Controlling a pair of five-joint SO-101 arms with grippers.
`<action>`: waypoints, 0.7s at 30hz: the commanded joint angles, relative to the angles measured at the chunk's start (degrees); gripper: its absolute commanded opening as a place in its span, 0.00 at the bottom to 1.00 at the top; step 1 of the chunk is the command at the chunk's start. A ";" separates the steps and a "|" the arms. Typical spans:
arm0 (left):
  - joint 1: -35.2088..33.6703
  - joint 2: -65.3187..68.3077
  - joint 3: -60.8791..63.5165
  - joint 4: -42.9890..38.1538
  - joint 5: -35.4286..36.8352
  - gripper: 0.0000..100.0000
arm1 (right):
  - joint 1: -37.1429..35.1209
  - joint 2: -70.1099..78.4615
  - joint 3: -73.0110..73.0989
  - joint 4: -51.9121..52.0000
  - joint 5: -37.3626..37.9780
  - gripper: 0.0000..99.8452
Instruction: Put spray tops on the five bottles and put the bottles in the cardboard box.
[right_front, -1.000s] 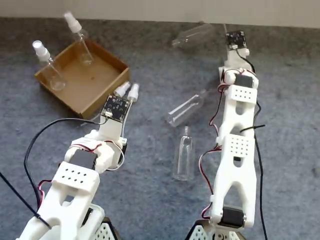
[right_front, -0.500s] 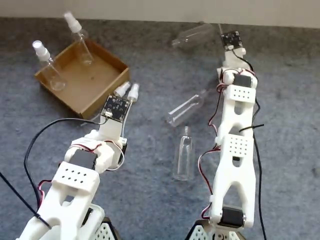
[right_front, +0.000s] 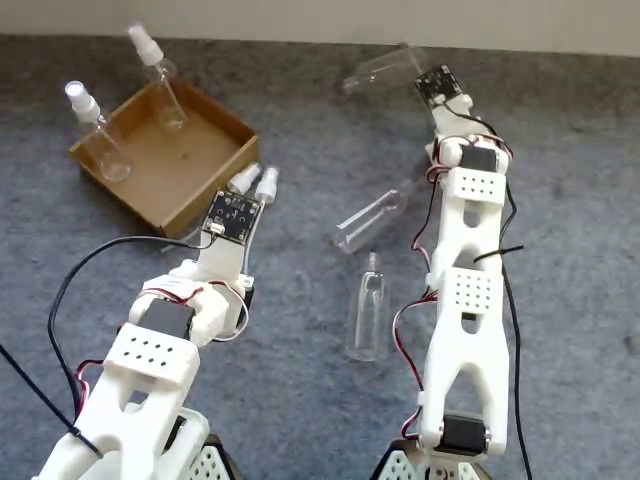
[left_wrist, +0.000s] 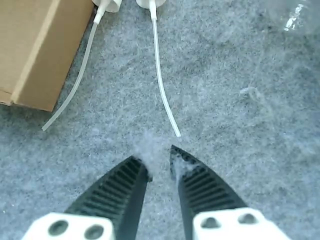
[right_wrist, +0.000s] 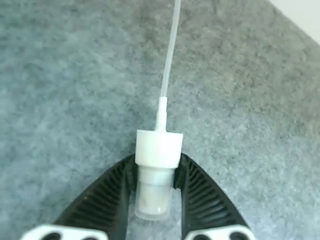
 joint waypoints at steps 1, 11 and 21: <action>-0.57 -1.10 -0.22 -1.14 -0.53 0.01 | 0.40 -0.84 -6.29 1.19 0.26 0.01; -0.57 -1.10 -0.22 -1.14 -0.53 0.01 | 6.20 -0.84 -6.20 0.92 0.18 0.01; -0.57 -1.01 -0.22 -1.14 -0.53 0.01 | 10.33 -0.84 -6.11 1.27 -5.27 0.01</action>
